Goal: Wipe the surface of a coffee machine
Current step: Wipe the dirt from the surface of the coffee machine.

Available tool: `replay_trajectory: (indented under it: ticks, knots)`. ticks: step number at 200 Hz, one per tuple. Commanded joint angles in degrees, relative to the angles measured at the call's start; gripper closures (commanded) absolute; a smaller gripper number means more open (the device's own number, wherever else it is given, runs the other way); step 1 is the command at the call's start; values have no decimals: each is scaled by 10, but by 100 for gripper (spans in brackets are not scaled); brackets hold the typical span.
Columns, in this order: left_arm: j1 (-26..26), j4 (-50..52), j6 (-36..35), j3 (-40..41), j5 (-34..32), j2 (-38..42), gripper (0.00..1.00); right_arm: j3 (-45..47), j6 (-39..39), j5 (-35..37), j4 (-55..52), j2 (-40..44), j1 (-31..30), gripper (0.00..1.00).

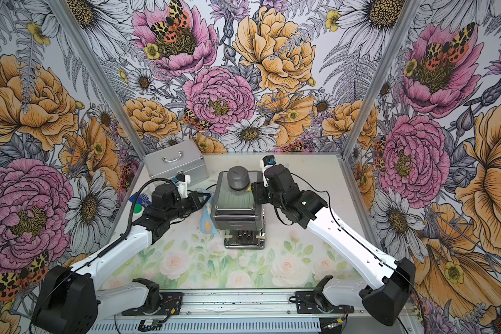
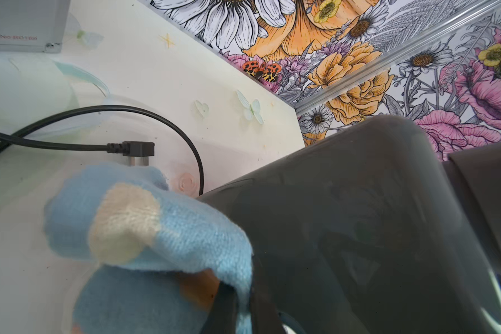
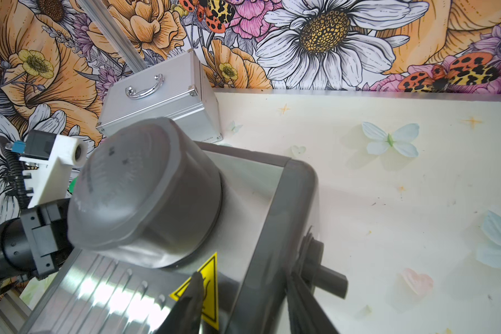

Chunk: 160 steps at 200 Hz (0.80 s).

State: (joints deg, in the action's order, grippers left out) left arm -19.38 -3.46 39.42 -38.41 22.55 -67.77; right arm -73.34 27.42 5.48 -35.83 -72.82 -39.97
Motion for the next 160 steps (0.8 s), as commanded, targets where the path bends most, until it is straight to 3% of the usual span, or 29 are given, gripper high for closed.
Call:
replay_trajectory:
  ticks: [1, 26, 44, 92, 119, 160]
  knots:
    - [-38, -81, 12, -20, 29, 13, 100, 33, 3, -75, -72, -33, -24, 53]
    - [-99, -19, -19, -65, 9, 31, 100, 43, 7, -69, -71, -29, -23, 53]
    - [-110, 18, -38, -73, -2, 46, 100, 49, 9, -68, -71, -24, -23, 53]
    - [-42, 46, -86, -42, 10, 61, 100, 57, 7, -66, -71, -15, -25, 53]
    - [15, 16, -48, -21, 44, 62, 100, 55, 4, -68, -71, -20, -25, 53]
    - [-1, 63, -39, -42, 63, 134, 100, 57, 1, -63, -73, -10, -23, 53]
